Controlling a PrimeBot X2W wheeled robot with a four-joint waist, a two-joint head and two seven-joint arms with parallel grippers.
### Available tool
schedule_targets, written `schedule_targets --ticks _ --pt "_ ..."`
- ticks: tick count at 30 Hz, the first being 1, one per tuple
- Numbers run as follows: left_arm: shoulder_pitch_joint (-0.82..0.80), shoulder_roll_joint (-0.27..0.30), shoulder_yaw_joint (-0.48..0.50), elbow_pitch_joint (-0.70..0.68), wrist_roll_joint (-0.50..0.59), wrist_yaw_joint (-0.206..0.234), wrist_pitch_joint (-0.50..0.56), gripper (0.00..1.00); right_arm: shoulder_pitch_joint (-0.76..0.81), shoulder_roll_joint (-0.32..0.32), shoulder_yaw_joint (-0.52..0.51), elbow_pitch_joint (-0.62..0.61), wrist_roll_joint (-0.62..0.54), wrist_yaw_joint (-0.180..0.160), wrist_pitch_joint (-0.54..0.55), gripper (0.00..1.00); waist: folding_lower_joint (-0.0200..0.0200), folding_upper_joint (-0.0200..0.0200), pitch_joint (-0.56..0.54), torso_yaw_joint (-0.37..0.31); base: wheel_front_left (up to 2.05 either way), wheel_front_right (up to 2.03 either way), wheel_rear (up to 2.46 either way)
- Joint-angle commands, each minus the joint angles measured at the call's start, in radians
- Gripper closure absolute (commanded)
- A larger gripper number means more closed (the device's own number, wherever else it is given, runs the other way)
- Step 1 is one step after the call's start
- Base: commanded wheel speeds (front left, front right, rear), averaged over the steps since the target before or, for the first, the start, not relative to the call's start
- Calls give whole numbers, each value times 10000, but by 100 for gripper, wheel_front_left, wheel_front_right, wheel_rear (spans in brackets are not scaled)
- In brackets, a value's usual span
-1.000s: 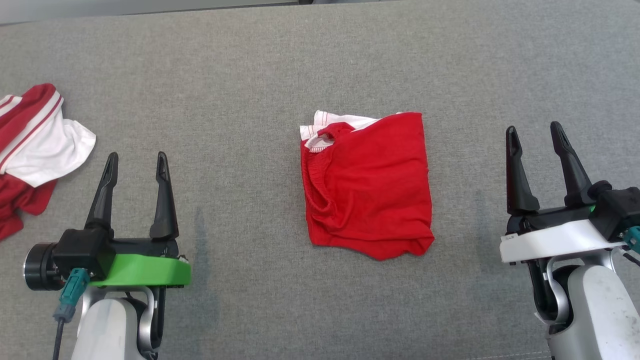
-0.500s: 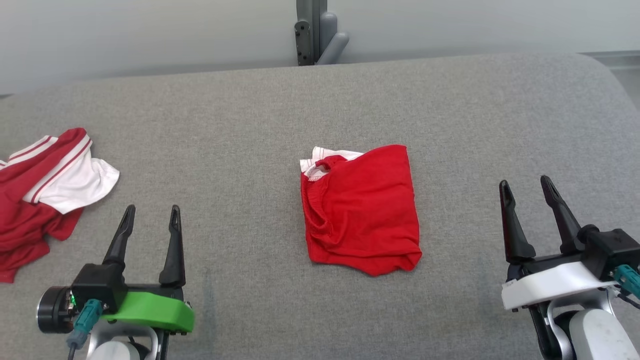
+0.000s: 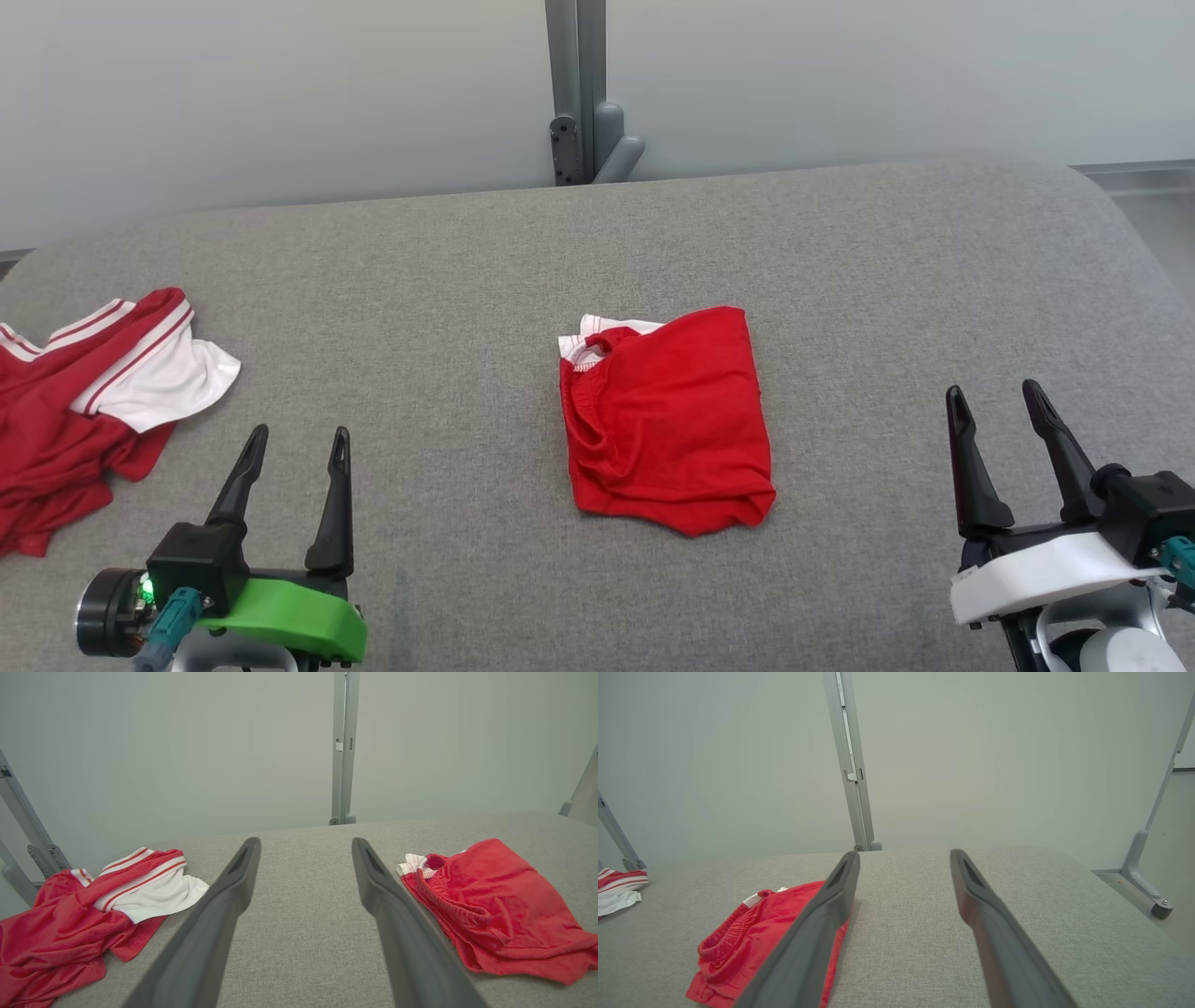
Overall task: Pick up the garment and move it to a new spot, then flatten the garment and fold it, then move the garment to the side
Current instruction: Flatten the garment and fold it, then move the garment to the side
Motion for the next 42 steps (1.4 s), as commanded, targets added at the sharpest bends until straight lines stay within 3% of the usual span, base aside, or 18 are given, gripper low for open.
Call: schedule_targets --ticks 1,29,34,42 --pt "75 79 -1 -66 -47 -18 43 0 117 29 -31 -75 0 0 57 0 1 0 5 -12 0 0 0" --pt "-367 230 -230 -203 -171 174 59 0 -61 132 -127 36 155 0 -11 0 1 0 266 98 0 0 0" --pt "-825 171 -376 -374 -150 80 -113 0 -453 -40 -186 120 223 0 166 0 1 0 771 491 0 0 0" --pt "-1794 -141 -695 -215 -144 9 -567 0 -1637 -511 552 1764 717 0 431 0 1 0 2023 1366 0 0 0"
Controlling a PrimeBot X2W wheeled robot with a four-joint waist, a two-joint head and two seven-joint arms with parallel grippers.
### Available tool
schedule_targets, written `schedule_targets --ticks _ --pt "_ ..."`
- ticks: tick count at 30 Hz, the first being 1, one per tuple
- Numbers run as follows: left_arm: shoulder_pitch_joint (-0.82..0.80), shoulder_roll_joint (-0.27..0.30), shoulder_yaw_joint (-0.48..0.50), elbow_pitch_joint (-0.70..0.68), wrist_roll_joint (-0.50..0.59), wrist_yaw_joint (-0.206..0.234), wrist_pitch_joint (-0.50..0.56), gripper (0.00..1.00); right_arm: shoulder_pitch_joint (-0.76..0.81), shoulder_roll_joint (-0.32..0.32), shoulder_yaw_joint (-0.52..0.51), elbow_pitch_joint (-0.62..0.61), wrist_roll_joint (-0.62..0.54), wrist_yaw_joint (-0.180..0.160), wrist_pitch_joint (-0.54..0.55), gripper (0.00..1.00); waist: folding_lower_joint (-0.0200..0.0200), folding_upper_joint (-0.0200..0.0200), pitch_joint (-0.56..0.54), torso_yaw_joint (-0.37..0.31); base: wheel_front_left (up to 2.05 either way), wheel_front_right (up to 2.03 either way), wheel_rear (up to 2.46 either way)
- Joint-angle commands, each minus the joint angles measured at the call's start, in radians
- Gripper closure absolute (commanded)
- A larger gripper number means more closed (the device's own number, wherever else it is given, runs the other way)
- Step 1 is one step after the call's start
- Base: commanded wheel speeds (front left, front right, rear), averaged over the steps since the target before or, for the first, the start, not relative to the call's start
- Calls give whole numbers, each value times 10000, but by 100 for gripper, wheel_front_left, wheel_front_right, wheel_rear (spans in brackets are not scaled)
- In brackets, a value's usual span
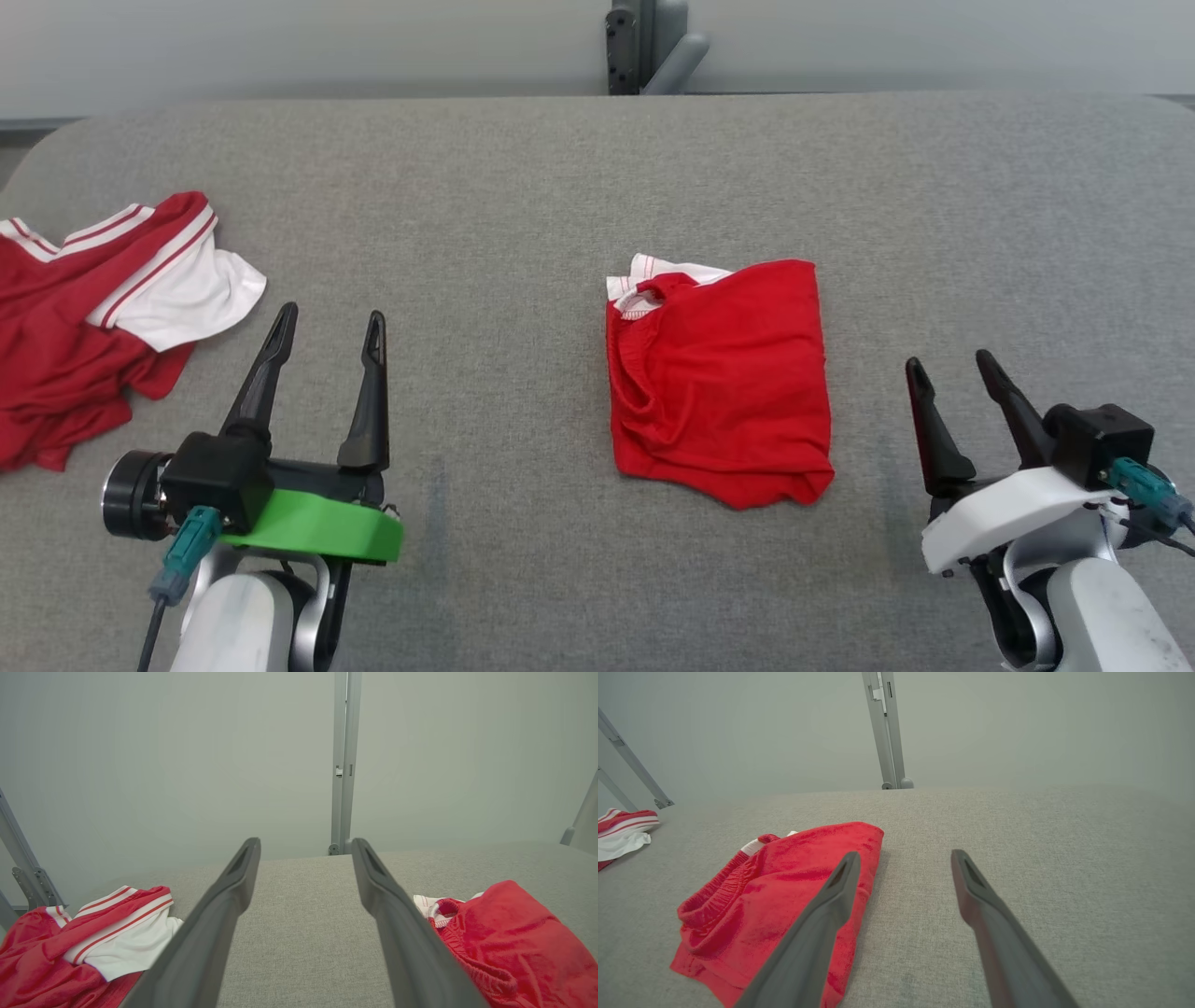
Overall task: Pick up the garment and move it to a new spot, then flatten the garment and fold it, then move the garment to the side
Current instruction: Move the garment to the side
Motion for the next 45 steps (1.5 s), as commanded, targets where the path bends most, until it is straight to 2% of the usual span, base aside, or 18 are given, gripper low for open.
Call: schedule_targets --ticks 1,8,14,15,16,17,18,24,31,41,45 --pt "-210 -47 -13 56 -24 -45 -88 0 -209 -55 90 198 163 0 -5 0 0 0 729 666 0 0 0" --pt "-684 -204 -171 453 -42 -82 -431 0 -1117 -132 961 2002 927 0 154 0 0 0 1230 1054 0 0 0" --pt "-891 -260 -192 691 -77 -65 -572 0 -1921 -305 1549 3344 1569 0 426 0 0 0 1380 1125 0 0 0" --pt "-909 -268 -191 725 -81 -60 -595 0 -2021 -357 1658 3534 1675 0 501 47 0 0 1382 1126 0 0 0" --pt "-929 -276 -198 755 -84 -55 -612 0 -2102 -398 1771 3700 1784 0 572 65 0 0 1378 1124 0 0 0" --pt "-936 -283 -199 784 -90 -52 -629 0 -2171 -436 1875 3828 1871 -1 588 94 0 0 1368 1117 0 0 0" --pt "-934 -285 -201 810 -94 -45 -625 0 -2219 -521 1980 3919 1899 -1 553 100 0 0 1349 1103 0 0 0" --pt "-685 -210 -93 795 -101 78 -668 0 -2203 -983 2738 4022 2004 -9 329 100 0 0 1042 707 0 0 0" --pt "-517 -89 -101 412 -124 105 -661 0 -2091 -1864 3554 3401 1563 -9 169 100 0 0 922 -349 0 0 0" --pt "-826 158 -180 -285 -6 95 -376 0 -3012 -2790 4384 2565 987 -7 251 100 0 0 1649 -1868 0 0 0" --pt "-1097 372 -213 -756 106 52 -148 0 -3872 -3452 4935 2538 834 -7 183 100 0 0 2265 -2478 0 0 0"
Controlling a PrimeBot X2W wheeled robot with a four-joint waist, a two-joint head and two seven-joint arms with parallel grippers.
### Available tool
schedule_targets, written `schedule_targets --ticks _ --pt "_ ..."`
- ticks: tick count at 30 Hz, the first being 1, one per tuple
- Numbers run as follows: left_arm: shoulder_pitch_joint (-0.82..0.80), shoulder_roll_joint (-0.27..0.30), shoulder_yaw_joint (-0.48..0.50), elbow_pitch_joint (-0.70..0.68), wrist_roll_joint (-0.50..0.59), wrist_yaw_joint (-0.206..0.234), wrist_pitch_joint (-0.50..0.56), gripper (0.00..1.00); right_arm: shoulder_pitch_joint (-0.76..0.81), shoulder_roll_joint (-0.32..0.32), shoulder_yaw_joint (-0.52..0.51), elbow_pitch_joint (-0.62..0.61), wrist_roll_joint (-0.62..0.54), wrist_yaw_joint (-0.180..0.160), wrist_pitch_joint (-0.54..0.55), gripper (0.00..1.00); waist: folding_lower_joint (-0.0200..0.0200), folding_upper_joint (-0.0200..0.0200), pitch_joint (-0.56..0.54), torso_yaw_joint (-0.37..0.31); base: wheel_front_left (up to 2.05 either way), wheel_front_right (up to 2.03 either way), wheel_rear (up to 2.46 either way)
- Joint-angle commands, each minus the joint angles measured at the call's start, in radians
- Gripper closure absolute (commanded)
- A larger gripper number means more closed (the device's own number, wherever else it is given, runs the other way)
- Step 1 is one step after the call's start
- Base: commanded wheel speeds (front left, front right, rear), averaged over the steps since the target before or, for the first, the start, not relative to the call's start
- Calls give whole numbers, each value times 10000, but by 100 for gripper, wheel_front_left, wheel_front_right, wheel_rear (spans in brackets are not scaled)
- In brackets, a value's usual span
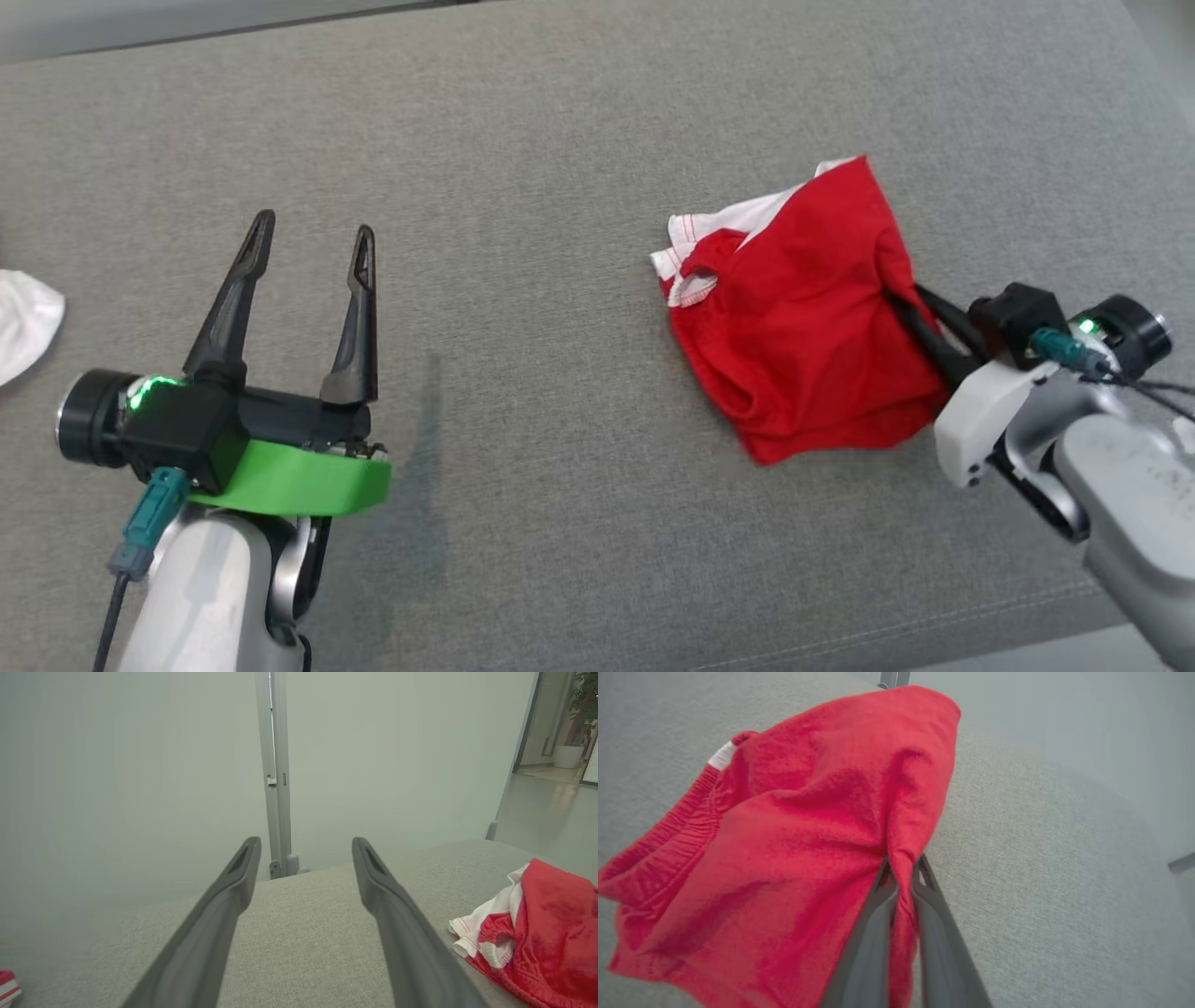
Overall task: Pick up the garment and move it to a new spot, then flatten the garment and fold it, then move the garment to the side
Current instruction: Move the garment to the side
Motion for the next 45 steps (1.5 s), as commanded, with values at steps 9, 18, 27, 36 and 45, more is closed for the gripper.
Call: schedule_targets --ticks 9,18,27,36,45 --pt "-913 646 -147 -1176 394 -194 723 0 -1831 -2050 361 1105 -28 -19 -981 100 -1 -1 2282 -1800 0 0 0" --pt "-1571 1085 -402 -1926 597 -386 1316 0 -2970 -2490 -722 2923 -271 -17 -1763 100 -1 -1 3375 -2168 0 0 0" --pt "-1845 1292 -544 -2096 651 -441 1541 0 -3879 -1452 -1890 4462 -687 -17 -1990 0 -1 -1 3708 -2160 0 0 0" --pt "-1365 1123 -499 -1688 387 -176 1165 0 -2959 -188 -4916 2397 -809 -17 -2030 0 -1 -1 2958 -1966 0 0 0" --pt "-827 742 -390 -1021 -10 144 611 0 -847 2004 -6450 -741 -1139 -17 -2033 0 -1 -1 1692 -1278 0 0 0"
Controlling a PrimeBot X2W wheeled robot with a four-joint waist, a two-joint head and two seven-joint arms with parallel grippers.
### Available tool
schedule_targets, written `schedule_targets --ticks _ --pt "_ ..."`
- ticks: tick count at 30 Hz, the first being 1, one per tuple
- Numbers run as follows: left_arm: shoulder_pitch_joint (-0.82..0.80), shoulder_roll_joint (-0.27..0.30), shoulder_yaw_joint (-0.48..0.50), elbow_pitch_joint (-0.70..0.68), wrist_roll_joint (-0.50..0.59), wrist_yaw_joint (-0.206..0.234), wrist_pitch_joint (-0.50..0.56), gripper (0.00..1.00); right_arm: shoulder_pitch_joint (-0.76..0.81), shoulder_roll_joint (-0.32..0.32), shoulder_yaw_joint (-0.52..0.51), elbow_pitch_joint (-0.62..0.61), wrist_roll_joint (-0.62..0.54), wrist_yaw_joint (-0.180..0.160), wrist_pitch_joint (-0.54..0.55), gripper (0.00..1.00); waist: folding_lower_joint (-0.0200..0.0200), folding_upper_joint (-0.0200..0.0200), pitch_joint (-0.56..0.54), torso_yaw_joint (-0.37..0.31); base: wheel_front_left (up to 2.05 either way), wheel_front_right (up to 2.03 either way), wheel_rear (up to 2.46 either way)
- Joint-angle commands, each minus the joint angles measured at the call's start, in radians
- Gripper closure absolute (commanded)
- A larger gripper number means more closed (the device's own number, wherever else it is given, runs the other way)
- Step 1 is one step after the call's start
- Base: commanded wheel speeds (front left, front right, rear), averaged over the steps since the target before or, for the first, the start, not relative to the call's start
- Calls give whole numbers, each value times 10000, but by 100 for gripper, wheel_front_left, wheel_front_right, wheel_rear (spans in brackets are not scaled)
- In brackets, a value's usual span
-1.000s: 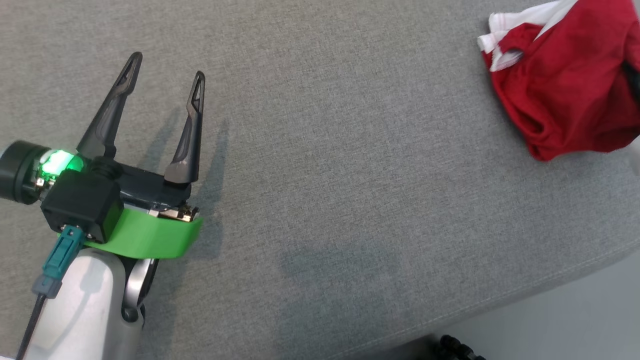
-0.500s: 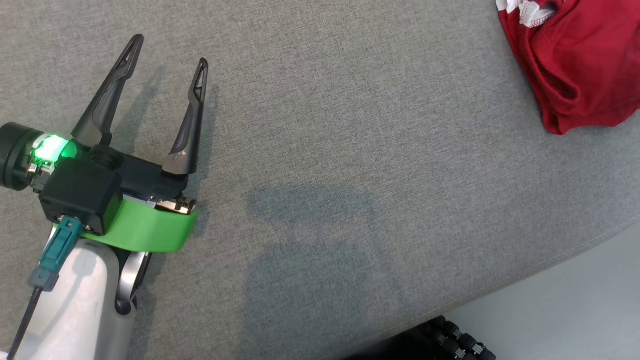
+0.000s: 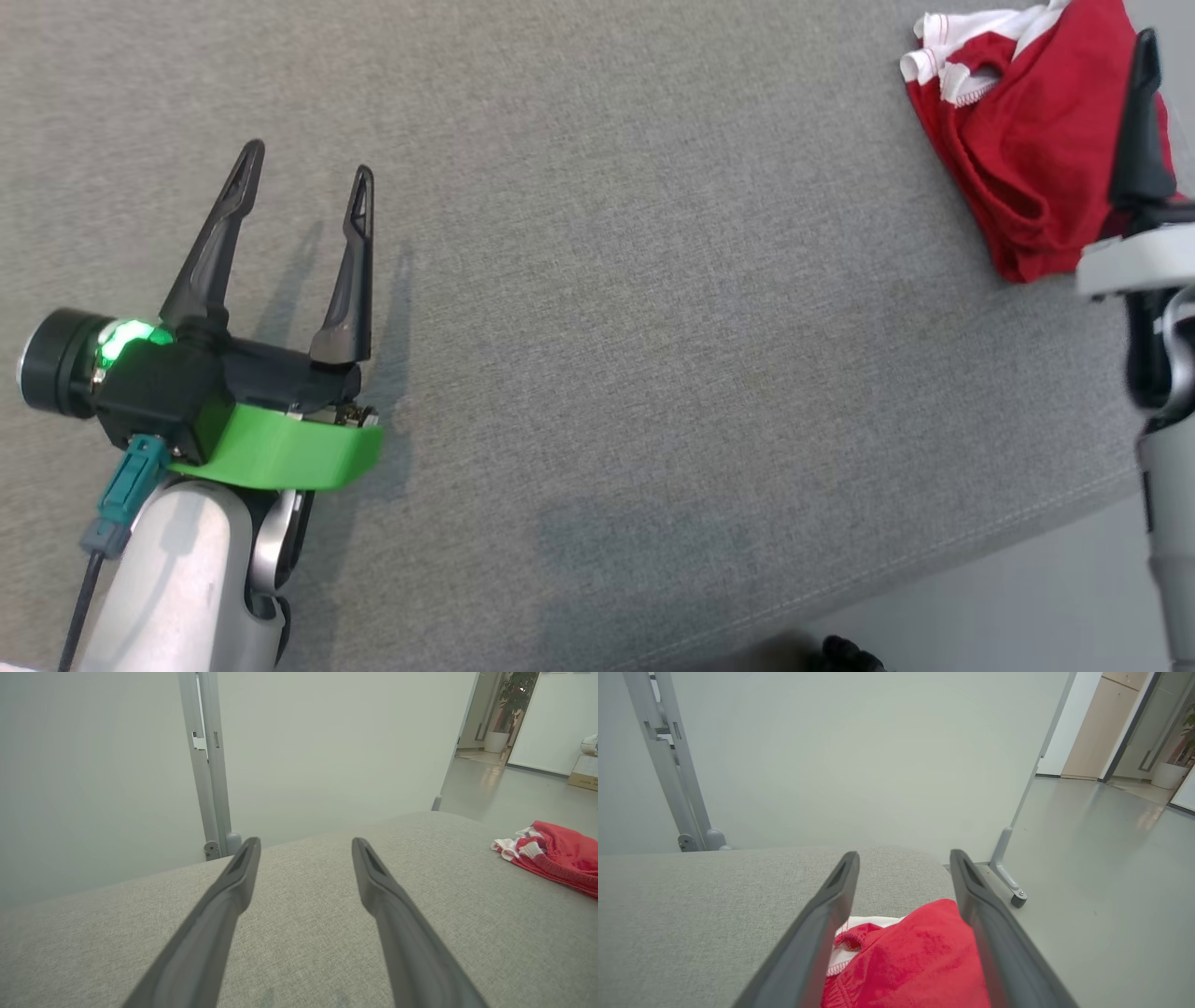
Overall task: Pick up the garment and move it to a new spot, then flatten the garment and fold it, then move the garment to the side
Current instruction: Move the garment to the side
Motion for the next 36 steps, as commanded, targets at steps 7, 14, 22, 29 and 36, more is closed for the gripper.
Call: schedule_targets --ticks 7,14,22,29,36 --pt "684 -263 269 489 -384 371 -488 0 1288 1136 388 -1091 66 -17 -26 0 0 0 -1324 1104 0 0 0" --pt "1132 -478 472 996 -844 465 -738 0 1996 1471 918 -1337 45 -17 144 0 0 0 -2158 1801 0 0 0" --pt "1847 -558 784 1432 -1416 510 -818 0 3078 1668 1253 -1850 -265 -16 574 0 0 0 -3186 2328 0 0 0" --pt "2578 -438 837 1559 -1561 583 -737 0 4314 1790 1237 -2437 -390 -16 927 0 0 0 -3917 2444 0 0 0" --pt "3193 -235 762 1662 -1439 653 -673 0 5376 1782 1181 -3104 -523 -16 1369 0 0 0 -4569 2414 0 0 0"
